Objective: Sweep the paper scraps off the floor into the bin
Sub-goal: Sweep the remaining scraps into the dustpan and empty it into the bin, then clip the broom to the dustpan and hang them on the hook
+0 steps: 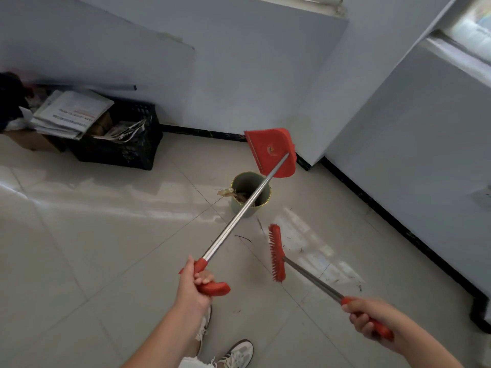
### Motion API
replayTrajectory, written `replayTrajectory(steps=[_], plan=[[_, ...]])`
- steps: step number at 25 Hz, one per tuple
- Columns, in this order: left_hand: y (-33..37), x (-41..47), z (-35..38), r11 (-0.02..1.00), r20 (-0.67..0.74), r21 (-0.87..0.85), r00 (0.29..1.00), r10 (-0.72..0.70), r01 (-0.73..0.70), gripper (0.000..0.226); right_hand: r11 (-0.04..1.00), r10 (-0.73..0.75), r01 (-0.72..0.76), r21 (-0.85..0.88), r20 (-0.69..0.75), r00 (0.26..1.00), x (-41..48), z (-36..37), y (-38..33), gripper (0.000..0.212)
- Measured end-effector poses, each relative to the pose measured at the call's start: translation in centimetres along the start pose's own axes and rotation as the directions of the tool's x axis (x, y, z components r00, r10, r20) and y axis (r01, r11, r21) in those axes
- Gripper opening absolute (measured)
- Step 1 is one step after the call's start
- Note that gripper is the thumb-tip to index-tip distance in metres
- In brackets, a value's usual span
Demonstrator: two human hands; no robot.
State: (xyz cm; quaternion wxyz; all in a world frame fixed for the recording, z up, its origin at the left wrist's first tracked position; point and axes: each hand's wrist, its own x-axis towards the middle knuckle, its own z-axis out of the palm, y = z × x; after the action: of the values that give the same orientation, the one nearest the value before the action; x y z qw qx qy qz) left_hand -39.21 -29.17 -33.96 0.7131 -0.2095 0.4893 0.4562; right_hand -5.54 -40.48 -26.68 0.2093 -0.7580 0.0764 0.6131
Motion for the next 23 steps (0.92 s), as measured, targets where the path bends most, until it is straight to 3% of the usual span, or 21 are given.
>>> replayTrajectory(steps=[2,4,6,9,11,12,16,19,21,23], plan=[[2.7,-0.6,1.5,0.979,0.069,0.177,0.993,0.094,-0.105,0.037,0.999,-0.012,0.012,0.039,-0.008,1.0,0.0,-1.6,0.0,0.016],[6.6,-2.0,4.1,0.866,0.187,0.418,0.959,0.214,-0.275,0.033,0.996,-0.029,0.03,0.089,-0.016,0.999,0.0,-3.2,0.1,0.014],[10.4,-5.1,7.9,0.63,0.361,0.617,0.881,0.307,-0.472,0.031,0.988,-0.044,0.048,0.146,-0.034,0.998,-0.1,-5.0,0.2,0.015],[12.4,-10.5,14.4,0.115,0.621,0.717,0.705,0.342,-0.688,0.035,0.979,-0.059,0.073,0.191,-0.082,0.995,0.0,-7.2,0.7,0.017],[10.5,-11.7,17.9,-0.186,0.74,0.666,0.608,0.287,-0.723,0.034,0.977,-0.067,0.088,0.195,-0.111,0.992,0.0,-7.7,0.8,0.015],[9.1,-11.4,19.2,-0.273,0.774,0.634,0.588,0.237,-0.724,0.033,0.976,-0.066,0.09,0.2,-0.123,0.99,0.0,-7.9,0.9,0.015],[4.4,-7.2,20.6,-0.465,0.797,0.548,0.603,0.035,-0.696,0.039,0.963,-0.059,0.1,0.251,-0.165,0.985,-0.7,-9.0,2.0,0.015],[0.9,-3.4,19.9,-0.658,0.795,0.376,0.591,-0.133,-0.653,0.054,0.949,-0.042,0.095,0.301,-0.179,0.983,-1.4,-8.9,2.9,0.016],[-2.0,-1.3,18.8,-0.76,0.787,0.164,0.547,-0.283,-0.629,0.042,0.946,-0.038,0.087,0.311,-0.16,0.986,-1.8,-7.4,2.7,0.013],[-4.8,0.9,17.6,-0.795,0.746,-0.007,0.526,-0.408,-0.607,0.027,0.944,-0.028,0.072,0.321,-0.138,0.99,-1.8,-5.7,2.3,0.014]])
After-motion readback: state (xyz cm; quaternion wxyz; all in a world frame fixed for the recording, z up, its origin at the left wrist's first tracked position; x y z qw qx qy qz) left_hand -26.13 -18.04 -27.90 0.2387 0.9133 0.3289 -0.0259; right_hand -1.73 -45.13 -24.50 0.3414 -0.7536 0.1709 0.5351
